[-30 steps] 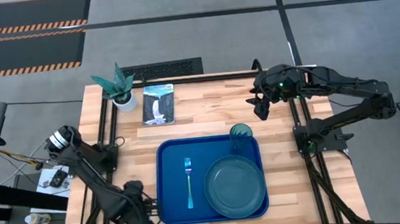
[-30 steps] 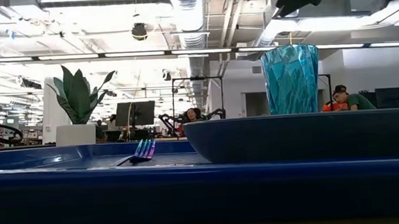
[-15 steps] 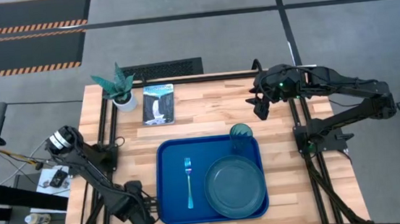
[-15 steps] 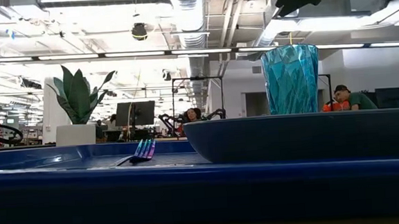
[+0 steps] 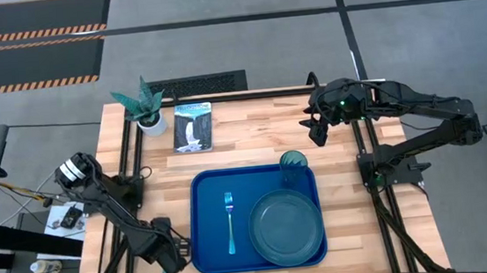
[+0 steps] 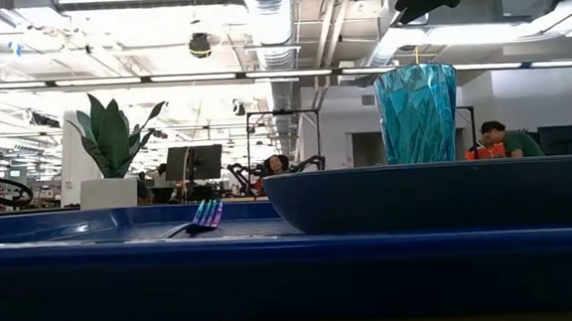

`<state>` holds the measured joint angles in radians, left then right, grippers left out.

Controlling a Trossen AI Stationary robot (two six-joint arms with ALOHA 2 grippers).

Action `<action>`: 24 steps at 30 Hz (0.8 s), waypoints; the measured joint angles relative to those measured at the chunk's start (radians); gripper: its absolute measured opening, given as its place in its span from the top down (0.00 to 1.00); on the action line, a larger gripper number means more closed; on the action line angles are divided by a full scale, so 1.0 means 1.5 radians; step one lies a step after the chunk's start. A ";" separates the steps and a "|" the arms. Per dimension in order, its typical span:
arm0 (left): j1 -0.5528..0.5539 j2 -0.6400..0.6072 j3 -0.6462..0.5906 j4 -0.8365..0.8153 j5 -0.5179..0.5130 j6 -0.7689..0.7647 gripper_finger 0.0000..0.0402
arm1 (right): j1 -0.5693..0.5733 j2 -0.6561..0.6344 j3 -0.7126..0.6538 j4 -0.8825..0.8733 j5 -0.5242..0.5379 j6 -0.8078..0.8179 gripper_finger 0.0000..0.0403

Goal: Pick and place plate/cup/fork/spoon on tray
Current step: Put the blue spoon on the blue tray to the left side of the blue fork

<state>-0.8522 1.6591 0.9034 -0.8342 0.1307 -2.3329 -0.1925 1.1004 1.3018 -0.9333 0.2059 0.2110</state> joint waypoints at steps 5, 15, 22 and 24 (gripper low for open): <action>0.001 -0.023 -0.020 0.014 -0.023 0.012 0.59 | 0.000 0.000 0.000 0.000 0.000 0.000 0.47; 0.008 -0.038 -0.088 0.115 0.008 0.010 0.68 | 0.000 0.000 0.000 0.001 0.001 -0.001 0.47; 0.027 -0.056 -0.088 0.102 0.020 0.066 0.93 | 0.000 0.000 0.000 0.000 0.001 -0.001 0.47; 0.027 -0.056 -0.088 0.099 0.023 0.070 0.98 | 0.000 0.000 0.000 0.000 0.001 -0.001 0.47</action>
<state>-0.8112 1.5757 0.7708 -0.6861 0.1654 -2.2281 -0.1925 1.1004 1.3018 -0.9328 0.2077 0.2092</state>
